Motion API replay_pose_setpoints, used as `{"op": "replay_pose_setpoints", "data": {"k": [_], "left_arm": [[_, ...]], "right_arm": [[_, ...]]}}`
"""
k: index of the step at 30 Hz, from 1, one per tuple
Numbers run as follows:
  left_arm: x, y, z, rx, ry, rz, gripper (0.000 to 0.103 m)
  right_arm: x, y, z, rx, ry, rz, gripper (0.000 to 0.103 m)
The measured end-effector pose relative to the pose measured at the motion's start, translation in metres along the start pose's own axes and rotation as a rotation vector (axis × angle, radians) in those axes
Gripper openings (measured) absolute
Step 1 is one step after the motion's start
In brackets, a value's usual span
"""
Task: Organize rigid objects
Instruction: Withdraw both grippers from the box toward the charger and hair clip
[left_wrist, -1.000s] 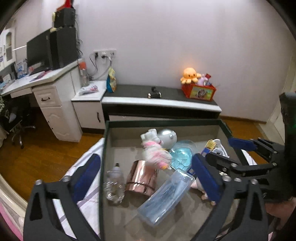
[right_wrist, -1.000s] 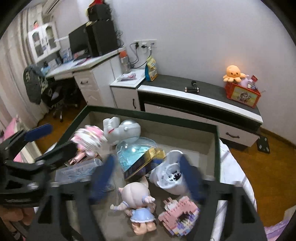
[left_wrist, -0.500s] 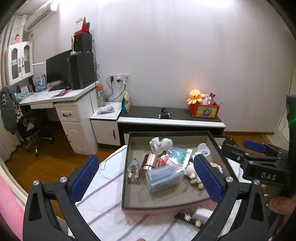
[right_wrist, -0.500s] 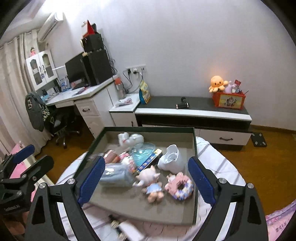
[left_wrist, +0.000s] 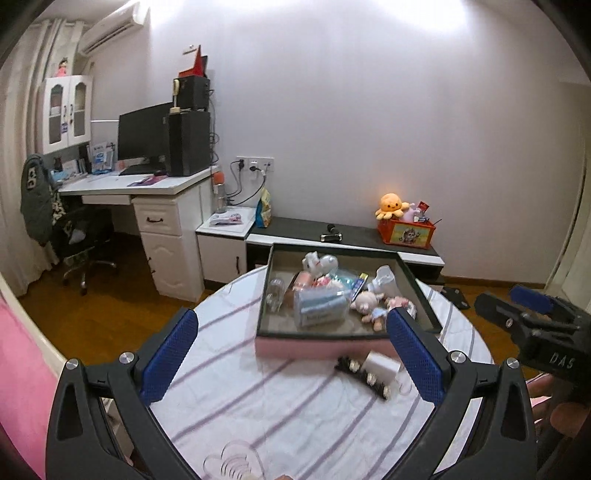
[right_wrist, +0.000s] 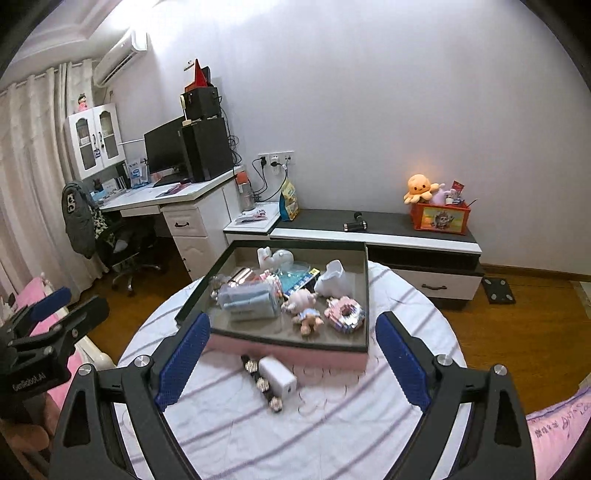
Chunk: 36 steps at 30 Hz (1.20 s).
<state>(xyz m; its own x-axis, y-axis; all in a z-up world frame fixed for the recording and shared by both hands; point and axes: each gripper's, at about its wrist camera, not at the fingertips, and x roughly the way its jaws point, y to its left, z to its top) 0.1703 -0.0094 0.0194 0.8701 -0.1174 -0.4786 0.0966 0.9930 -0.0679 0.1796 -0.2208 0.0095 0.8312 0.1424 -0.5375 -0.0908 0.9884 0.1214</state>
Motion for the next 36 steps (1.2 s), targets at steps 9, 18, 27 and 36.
{"op": "replay_pose_setpoints", "data": {"k": [9,18,27,36], "left_arm": [[-0.010,-0.002,-0.036,0.014,0.056,0.022,0.103],[0.004,-0.009,-0.044,0.008,0.097,-0.001,0.103],[0.058,-0.020,-0.063,-0.005,0.203,0.006,0.103],[0.108,-0.036,-0.085,0.000,0.304,0.022,0.103]], "right_arm": [[-0.016,0.003,-0.032,0.002,0.027,0.009,0.092],[-0.002,-0.008,-0.042,0.014,0.074,0.010,0.092],[0.054,-0.020,-0.062,-0.007,0.211,0.037,0.092],[0.129,-0.036,-0.080,-0.003,0.365,0.213,0.091]]}}
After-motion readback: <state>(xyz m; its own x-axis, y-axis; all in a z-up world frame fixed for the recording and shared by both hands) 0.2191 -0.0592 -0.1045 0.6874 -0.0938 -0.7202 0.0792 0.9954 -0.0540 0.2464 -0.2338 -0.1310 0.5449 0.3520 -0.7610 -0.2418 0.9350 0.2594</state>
